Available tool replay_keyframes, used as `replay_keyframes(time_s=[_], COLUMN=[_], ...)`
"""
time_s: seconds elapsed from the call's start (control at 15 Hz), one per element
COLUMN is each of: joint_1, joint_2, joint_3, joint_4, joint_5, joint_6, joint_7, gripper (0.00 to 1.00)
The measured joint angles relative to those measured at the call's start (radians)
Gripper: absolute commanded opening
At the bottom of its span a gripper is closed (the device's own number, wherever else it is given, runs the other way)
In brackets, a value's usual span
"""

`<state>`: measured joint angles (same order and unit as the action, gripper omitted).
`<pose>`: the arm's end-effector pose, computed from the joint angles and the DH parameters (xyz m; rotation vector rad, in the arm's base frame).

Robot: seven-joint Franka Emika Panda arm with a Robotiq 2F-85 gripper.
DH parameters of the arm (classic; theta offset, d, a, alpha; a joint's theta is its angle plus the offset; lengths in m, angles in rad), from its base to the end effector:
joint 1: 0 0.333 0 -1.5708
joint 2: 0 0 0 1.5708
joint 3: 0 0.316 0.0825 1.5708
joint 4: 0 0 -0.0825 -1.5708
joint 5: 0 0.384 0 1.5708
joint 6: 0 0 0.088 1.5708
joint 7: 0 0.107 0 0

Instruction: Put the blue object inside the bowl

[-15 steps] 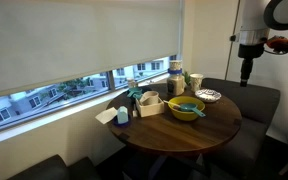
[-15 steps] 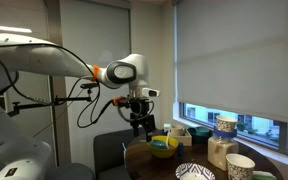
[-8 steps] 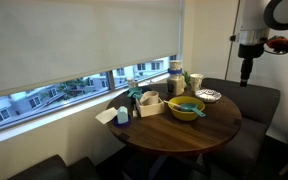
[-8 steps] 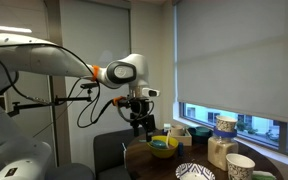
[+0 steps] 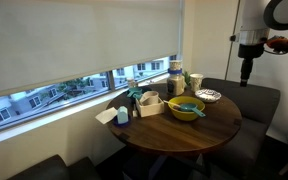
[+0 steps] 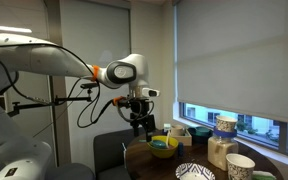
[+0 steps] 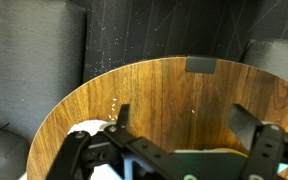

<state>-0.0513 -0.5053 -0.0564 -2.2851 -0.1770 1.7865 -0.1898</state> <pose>0.3970 -0.0611 0.5446 2.9904 0.1894 -0.0220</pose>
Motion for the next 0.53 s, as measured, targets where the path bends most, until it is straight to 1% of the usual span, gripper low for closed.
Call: replay_keyframes(time_s=[0.53], joint_1=[0.000], joint_2=[0.000], joint_3=[0.000], joint_4=[0.000], joint_5=[0.000], joint_6=[0.000], joint_7=[0.000], gripper=[1.00])
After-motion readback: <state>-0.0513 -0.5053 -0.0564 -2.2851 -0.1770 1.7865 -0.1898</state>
